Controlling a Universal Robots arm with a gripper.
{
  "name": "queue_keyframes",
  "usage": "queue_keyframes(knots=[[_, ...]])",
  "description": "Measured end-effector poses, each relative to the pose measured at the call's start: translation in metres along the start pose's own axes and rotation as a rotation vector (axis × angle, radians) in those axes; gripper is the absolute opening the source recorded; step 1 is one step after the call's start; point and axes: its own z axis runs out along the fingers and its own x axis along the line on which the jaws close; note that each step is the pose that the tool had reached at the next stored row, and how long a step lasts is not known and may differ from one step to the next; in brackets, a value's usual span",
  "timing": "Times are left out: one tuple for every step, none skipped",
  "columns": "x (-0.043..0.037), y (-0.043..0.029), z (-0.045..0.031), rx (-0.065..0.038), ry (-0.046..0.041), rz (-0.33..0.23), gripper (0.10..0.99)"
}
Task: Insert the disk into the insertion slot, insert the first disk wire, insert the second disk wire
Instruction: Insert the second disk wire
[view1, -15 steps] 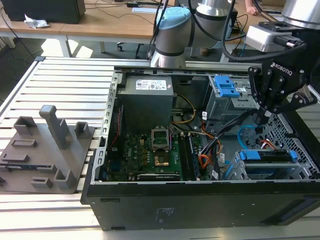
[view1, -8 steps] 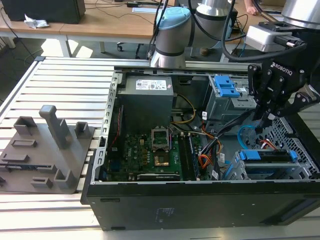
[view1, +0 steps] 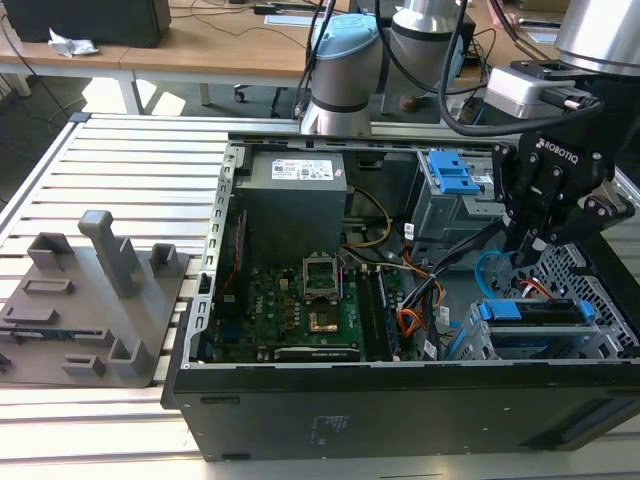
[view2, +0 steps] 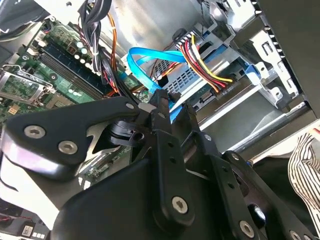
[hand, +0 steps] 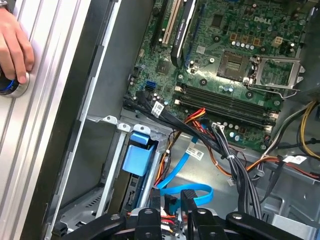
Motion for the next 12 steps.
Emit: queue_keyframes(knots=[[-0.0002, -0.0001, 0.0013, -0.001, 0.0028, 0.0, 0.302], [-0.0005, -0.0002, 0.0026, -0.001, 0.0042, 0.0, 0.302], [-0.0009, -0.0003, 0.0051, -0.002, 0.0054, 0.0, 0.302], [-0.0009, -0.0003, 0.005, -0.002, 0.0054, 0.0, 0.302], [-0.0009, -0.0003, 0.0051, -0.001, 0.005, 0.0, 0.302], [-0.0009, -0.0003, 0.0052, -0.001, 0.0043, 0.0, 0.302], [-0.0009, -0.0003, 0.0051, -0.001, 0.0037, 0.0, 0.286], [-0.0009, -0.0003, 0.0051, -0.001, 0.0034, 0.0, 0.22], [-0.0009, -0.0003, 0.0052, -0.001, 0.0031, 0.0, 0.22], [-0.0009, -0.0003, 0.0052, -0.001, 0.0027, 0.0, 0.165], [-0.0009, -0.0003, 0.0051, -0.001, 0.0025, 0.0, 0.165], [-0.0009, -0.0003, 0.0052, -0.001, 0.0021, 0.0, 0.165]])
